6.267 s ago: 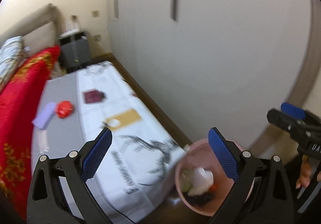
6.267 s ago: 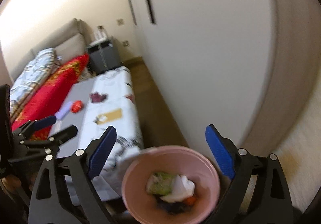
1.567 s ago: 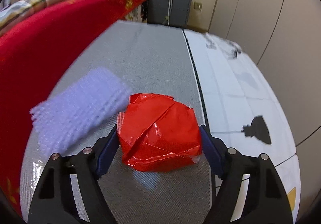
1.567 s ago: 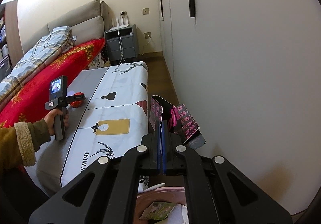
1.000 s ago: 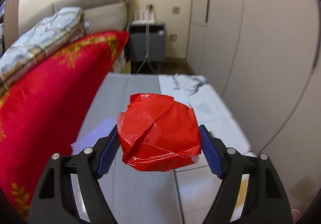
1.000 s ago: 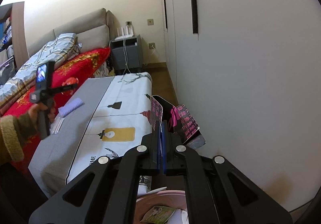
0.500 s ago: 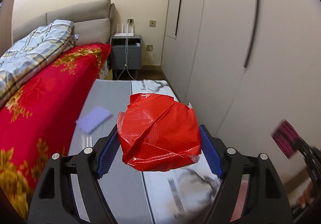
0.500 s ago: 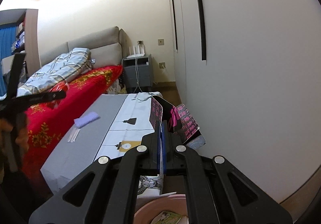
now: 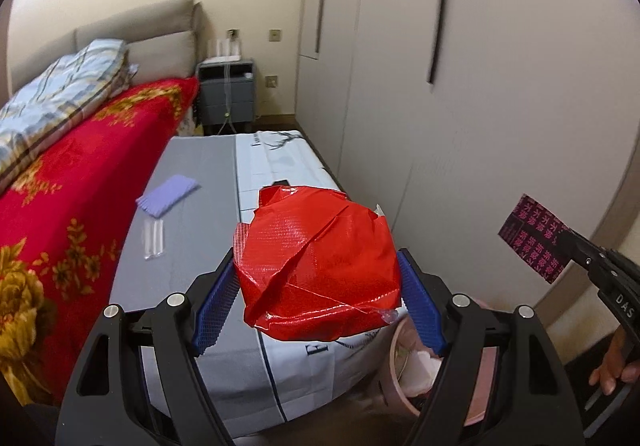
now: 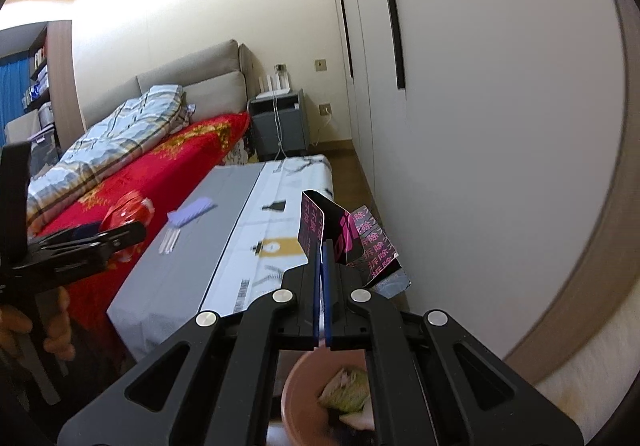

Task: Collect trash
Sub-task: 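Carry the red bag and pink card over the pink bin and release both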

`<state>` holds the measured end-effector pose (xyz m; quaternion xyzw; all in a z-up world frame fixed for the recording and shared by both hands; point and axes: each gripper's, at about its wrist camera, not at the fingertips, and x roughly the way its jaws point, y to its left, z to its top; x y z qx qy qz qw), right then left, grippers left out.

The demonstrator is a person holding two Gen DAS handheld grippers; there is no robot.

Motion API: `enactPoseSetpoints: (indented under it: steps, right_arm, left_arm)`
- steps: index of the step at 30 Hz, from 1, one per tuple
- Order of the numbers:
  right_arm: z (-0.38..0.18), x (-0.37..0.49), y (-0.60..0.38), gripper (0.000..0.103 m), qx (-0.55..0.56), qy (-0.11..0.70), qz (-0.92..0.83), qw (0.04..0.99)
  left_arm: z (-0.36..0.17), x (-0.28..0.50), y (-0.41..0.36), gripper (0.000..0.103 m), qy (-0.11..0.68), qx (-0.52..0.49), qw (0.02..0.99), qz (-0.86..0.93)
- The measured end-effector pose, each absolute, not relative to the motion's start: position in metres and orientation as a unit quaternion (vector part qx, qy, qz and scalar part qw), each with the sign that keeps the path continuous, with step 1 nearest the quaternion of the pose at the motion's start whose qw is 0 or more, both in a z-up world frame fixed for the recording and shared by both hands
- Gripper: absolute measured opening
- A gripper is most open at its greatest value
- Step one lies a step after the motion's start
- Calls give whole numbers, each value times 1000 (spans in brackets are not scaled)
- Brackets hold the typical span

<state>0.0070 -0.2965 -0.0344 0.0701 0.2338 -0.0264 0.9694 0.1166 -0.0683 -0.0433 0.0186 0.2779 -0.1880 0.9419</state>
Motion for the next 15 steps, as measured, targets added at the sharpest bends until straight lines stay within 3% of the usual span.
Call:
enactPoseSetpoints:
  steps: [15]
  right_arm:
    - [-62, -15, -301, 2, 82, 266, -68, 958]
  left_arm:
    - [-64, 99, -119, 74, 284, 62, 924, -248]
